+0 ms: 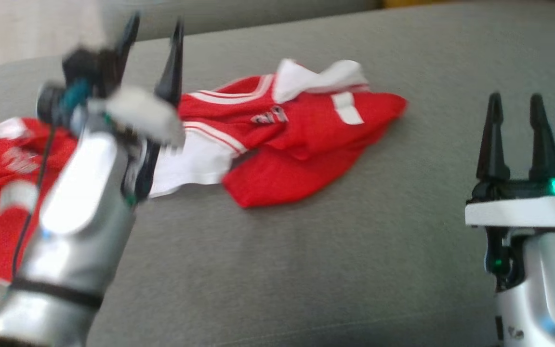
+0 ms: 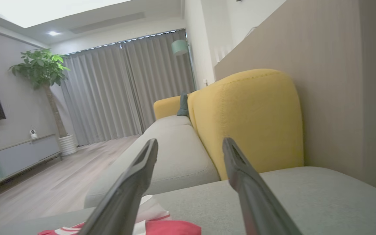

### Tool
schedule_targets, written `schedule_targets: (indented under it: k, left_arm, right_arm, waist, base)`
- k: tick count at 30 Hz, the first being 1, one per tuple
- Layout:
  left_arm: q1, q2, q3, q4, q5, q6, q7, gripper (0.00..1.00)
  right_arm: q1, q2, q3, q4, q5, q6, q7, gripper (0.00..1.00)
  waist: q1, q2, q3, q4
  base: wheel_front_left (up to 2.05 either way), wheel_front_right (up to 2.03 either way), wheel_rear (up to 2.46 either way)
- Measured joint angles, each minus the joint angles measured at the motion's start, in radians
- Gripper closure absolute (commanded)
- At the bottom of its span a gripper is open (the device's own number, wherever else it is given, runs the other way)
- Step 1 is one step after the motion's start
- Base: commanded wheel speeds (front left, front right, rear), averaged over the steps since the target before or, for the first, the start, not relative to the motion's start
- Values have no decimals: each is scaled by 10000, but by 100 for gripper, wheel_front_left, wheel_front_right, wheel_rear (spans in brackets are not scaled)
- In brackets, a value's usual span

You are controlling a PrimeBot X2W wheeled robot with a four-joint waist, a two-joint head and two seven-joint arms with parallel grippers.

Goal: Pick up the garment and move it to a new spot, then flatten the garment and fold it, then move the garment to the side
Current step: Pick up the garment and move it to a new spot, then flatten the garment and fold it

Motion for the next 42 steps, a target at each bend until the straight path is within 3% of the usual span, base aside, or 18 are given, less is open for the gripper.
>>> schedule_targets:
  k: [3, 9, 17, 26, 34, 42]
  left_arm:
    - [1203, 290, 96, -846, 136, 155, -10, 0]
    - [3346, 318, 568, -2880, 556, 508, -50, 0]
    - [6274, -433, 1450, -4767, 1231, 754, -54, 0]
    - [6385, -915, 1921, -5001, 1908, 75, -54, 0]
    - [6238, -1333, 1894, -4800, 2104, -468, -54, 0]
    - [6074, -1423, 1900, -4575, 2121, -660, -54, 0]
  right_arm:
    - [230, 2, -61, 113, -69, 0, 0, 0]
    - [563, 2, -151, 155, -155, 0, 0, 0]
    - [1252, 8, 113, 334, -140, 0, 0, 0]
    - [1129, 6, 522, 744, -207, 0, 0, 0]
    - [-142, -2, 874, 2600, -738, 0, 660, 0]
    - [-1140, -6, 807, 4614, -1593, 0, 1034, 0]
  waist:
    - [0, 0, -248, 495]
    - [0, 0, -702, 1124]
    - [0, 0, -1012, 1621]
    - [0, 0, -733, 1904]
    - [0, 0, -215, 2552]
    - [0, 0, 305, 3426]
  base:
    - [0, 0, 0]
    - [0, 0, 0]
    - [0, 0, 0]
    - [0, 0, 0]
    - [0, 0, 0]
    - [0, 0, 0]
